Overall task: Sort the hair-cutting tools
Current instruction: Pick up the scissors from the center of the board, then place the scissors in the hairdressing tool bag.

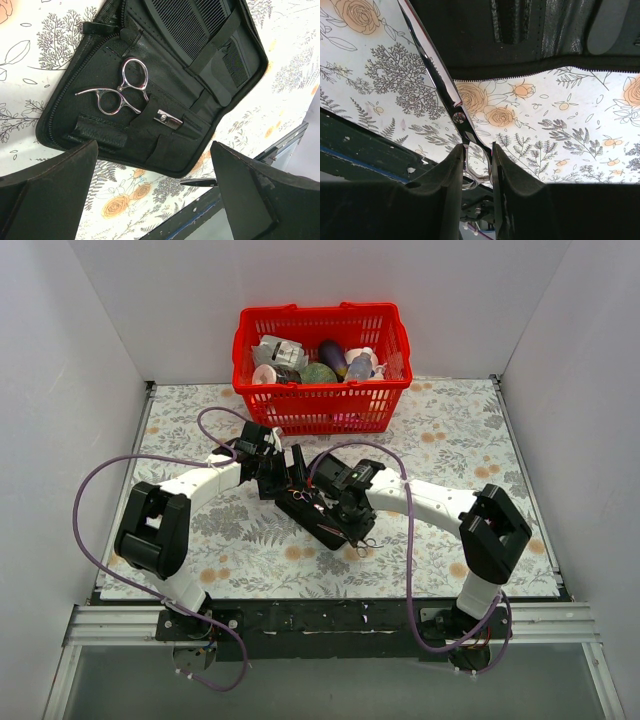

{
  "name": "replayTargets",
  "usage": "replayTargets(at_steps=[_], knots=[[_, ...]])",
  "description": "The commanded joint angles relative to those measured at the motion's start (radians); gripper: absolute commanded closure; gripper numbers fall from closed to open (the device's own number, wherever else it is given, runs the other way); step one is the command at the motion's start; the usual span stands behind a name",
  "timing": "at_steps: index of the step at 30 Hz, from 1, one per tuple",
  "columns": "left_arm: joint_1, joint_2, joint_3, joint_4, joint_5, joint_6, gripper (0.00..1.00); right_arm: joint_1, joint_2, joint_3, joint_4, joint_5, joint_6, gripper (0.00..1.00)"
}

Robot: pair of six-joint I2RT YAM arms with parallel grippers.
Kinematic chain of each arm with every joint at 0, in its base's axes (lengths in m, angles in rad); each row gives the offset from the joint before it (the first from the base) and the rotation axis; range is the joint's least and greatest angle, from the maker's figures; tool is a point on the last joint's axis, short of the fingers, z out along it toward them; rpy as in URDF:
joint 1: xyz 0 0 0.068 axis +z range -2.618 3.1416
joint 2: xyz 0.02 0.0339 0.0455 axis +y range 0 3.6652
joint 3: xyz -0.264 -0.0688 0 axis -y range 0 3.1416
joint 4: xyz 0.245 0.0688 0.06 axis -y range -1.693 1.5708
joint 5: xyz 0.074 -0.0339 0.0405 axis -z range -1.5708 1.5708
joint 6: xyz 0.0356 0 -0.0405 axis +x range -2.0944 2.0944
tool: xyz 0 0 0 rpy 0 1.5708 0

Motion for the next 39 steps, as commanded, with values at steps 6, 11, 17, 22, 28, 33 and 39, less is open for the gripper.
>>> replayTargets(at_steps=[6,11,17,22,28,33,39], knots=[[0.005,0.018,0.04,0.018,0.016,0.014,0.02,-0.026,0.032,-0.022,0.009,-0.026,-0.039,0.99],[0.007,0.013,0.036,0.018,0.013,0.016,0.02,-0.041,0.048,-0.036,0.032,-0.042,-0.05,0.99],[0.008,0.009,0.037,0.018,0.004,0.013,0.02,-0.054,0.069,-0.045,0.052,-0.04,-0.061,0.99],[0.008,0.009,0.034,0.019,0.008,0.01,0.02,-0.06,0.1,-0.035,0.064,-0.043,-0.068,0.99],[0.011,0.003,0.031,0.021,0.012,0.008,0.02,-0.06,0.138,-0.01,0.078,-0.057,-0.074,0.99],[0.01,-0.002,0.019,0.03,0.019,0.005,0.02,-0.06,0.183,0.042,0.078,-0.057,-0.074,0.99],[0.013,-0.004,0.017,0.03,0.021,0.005,0.02,-0.061,0.235,0.152,0.05,-0.048,-0.08,0.99]])
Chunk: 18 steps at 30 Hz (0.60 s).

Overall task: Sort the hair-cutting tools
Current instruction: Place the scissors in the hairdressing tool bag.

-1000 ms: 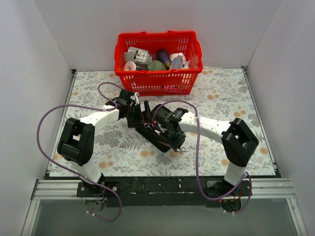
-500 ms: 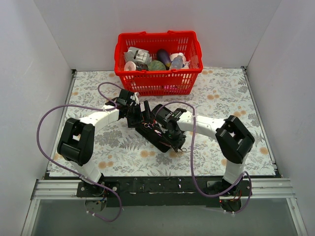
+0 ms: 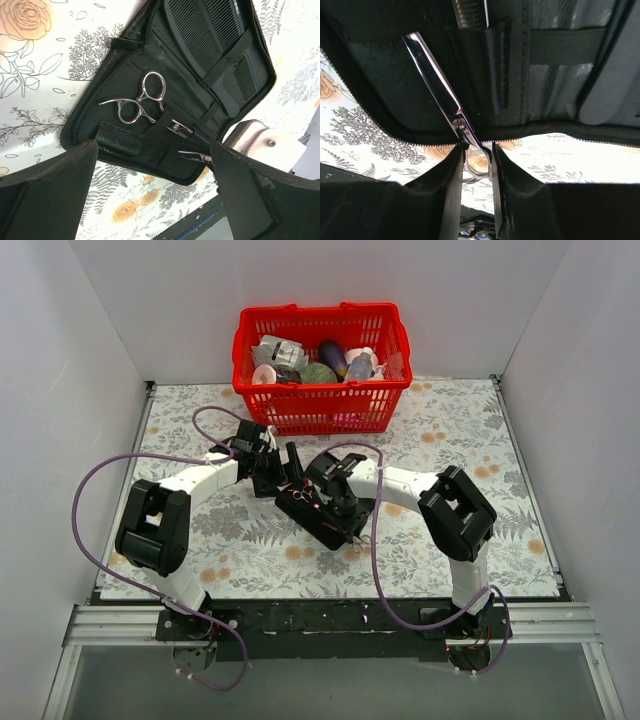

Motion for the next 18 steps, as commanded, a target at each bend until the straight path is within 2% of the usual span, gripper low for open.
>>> replayTargets(at_steps=[1,7,11,18], knots=[[-0.012,-0.021,0.014,0.021,0.036,0.004,0.02,0.003,0.03,0.107,-0.005,-0.006,-0.02,0.99],[-0.009,-0.023,0.01,0.024,0.036,0.006,0.02,0.002,0.069,0.181,-0.005,-0.027,-0.014,0.99],[-0.008,-0.021,0.01,0.026,0.039,0.006,0.02,0.006,0.086,0.205,0.01,-0.111,0.003,0.99],[-0.006,-0.015,0.009,0.032,0.043,0.003,0.02,0.04,0.112,0.233,0.023,-0.155,0.003,0.99]])
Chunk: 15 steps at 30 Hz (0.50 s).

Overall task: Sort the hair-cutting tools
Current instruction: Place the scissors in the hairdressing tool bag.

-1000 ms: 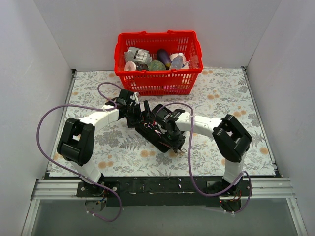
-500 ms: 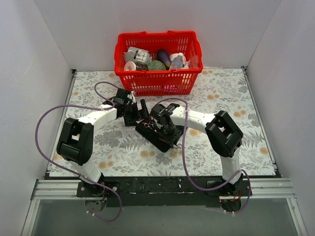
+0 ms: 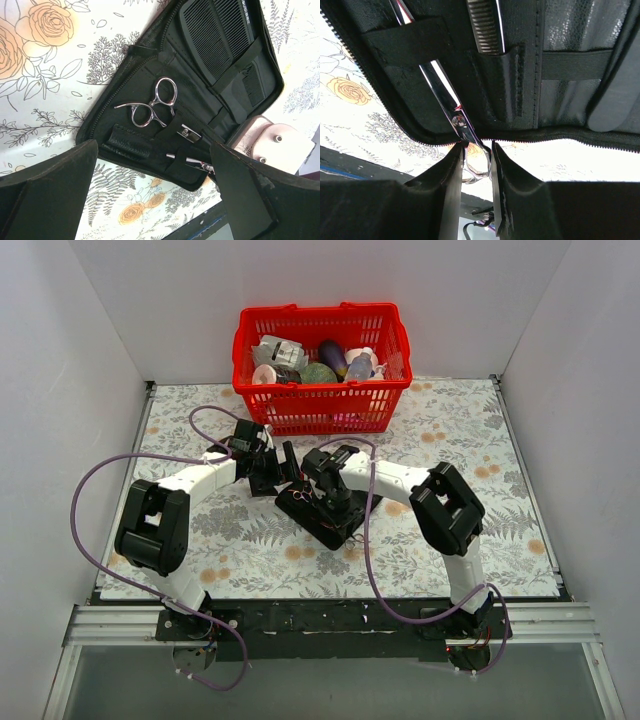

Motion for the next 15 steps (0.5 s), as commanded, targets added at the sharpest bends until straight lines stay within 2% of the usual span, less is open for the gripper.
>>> replayTargets(at_steps=[1,7,15], knots=[[-0.026,-0.017,0.011,0.032,0.069,-0.003,0.02,0.053,0.032,0.086,0.115,-0.094,-0.032,0.99],[-0.025,-0.023,0.008,0.031,0.067,-0.003,0.02,0.055,0.041,0.088,0.147,-0.073,-0.015,0.99],[-0.023,-0.015,0.002,0.035,0.07,-0.006,0.02,0.055,0.042,0.045,0.274,-0.056,0.062,0.99]])
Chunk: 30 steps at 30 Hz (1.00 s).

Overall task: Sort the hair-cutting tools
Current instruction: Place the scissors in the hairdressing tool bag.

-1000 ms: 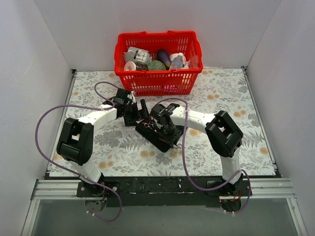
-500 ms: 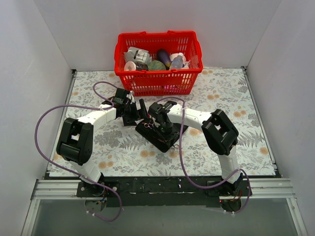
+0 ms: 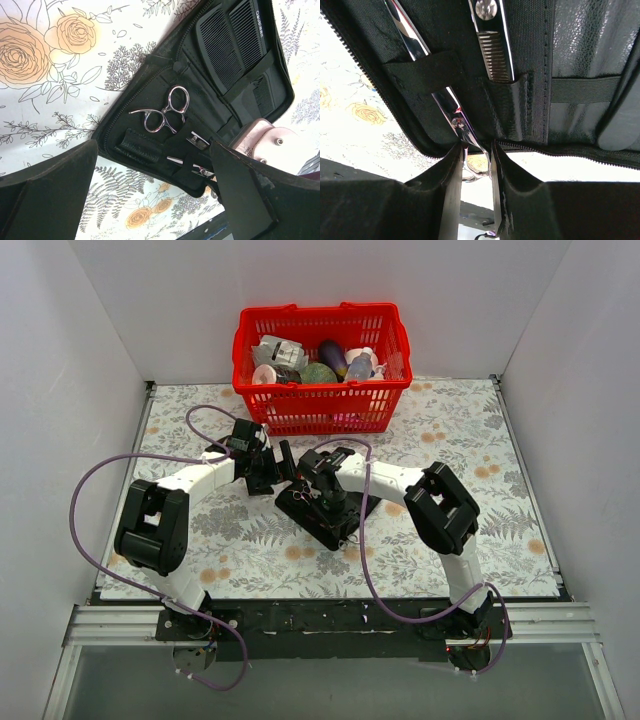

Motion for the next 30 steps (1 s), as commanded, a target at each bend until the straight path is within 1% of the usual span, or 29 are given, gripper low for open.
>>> replayTargets(at_steps=[1,7,11,17,22,27,30], knots=[[-0.037,-0.011,0.002,0.04,0.11,-0.013,0.02,0.041,0.008,0.019,0.25,-0.058,0.012,0.99],[-0.037,0.026,0.011,0.052,0.11,-0.025,0.02,0.041,0.031,0.062,0.275,-0.032,0.033,0.99],[-0.037,0.045,0.011,0.068,0.097,-0.051,0.02,0.041,0.036,0.053,0.324,-0.024,0.068,0.99],[-0.022,0.095,0.022,0.1,0.01,-0.146,0.02,0.055,0.022,0.007,0.374,-0.044,0.088,0.99],[0.006,0.183,0.088,0.114,0.044,-0.206,0.02,0.064,-0.004,-0.044,0.394,-0.044,0.087,0.99],[0.032,0.246,0.099,0.163,0.087,-0.28,0.02,0.071,-0.041,-0.097,0.41,-0.038,0.087,0.99],[0.043,0.264,0.088,0.186,0.107,-0.3,0.02,0.071,-0.061,-0.122,0.417,-0.03,0.085,0.99]])
